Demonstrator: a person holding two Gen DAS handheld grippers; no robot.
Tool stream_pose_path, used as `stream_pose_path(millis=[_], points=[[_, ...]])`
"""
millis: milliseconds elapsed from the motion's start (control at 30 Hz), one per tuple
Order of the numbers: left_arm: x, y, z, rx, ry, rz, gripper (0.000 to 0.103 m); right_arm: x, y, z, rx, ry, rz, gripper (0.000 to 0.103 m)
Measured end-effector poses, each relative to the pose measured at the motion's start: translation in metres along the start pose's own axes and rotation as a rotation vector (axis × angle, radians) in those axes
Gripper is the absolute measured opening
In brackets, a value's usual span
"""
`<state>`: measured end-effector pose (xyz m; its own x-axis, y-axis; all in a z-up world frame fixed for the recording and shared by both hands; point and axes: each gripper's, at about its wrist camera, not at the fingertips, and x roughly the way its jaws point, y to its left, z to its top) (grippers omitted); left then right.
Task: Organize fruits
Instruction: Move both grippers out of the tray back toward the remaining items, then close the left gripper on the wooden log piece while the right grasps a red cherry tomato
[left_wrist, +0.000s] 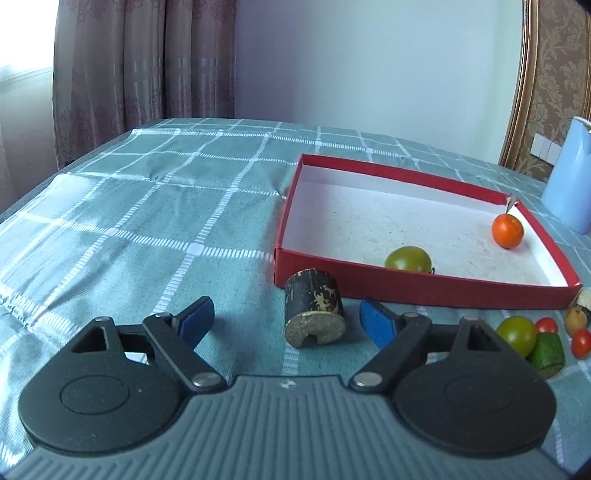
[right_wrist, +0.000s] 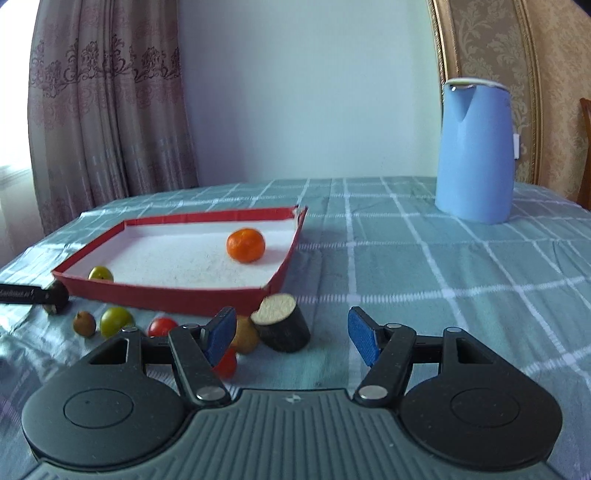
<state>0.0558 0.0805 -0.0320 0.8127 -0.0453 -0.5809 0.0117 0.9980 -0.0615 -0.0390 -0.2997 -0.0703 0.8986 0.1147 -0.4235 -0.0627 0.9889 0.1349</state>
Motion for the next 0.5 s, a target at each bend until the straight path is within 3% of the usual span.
stream_pose_path(millis=[233, 400, 500], points=[[0.006, -0.006, -0.001, 0.038, 0.028, 0.026, 0.084, -0.003, 0.021, -0.006, -0.085, 0.016, 0.086, 0.066], [0.008, -0.012, -0.001, 0.062, 0.035, 0.044, 0.086, 0.009, 0.027, -0.006, -0.088, 0.095, 0.114, 0.042], [0.008, -0.010, -0.001, 0.056, 0.036, 0.039, 0.086, 0.015, 0.029, -0.007, -0.077, 0.133, 0.135, 0.037]])
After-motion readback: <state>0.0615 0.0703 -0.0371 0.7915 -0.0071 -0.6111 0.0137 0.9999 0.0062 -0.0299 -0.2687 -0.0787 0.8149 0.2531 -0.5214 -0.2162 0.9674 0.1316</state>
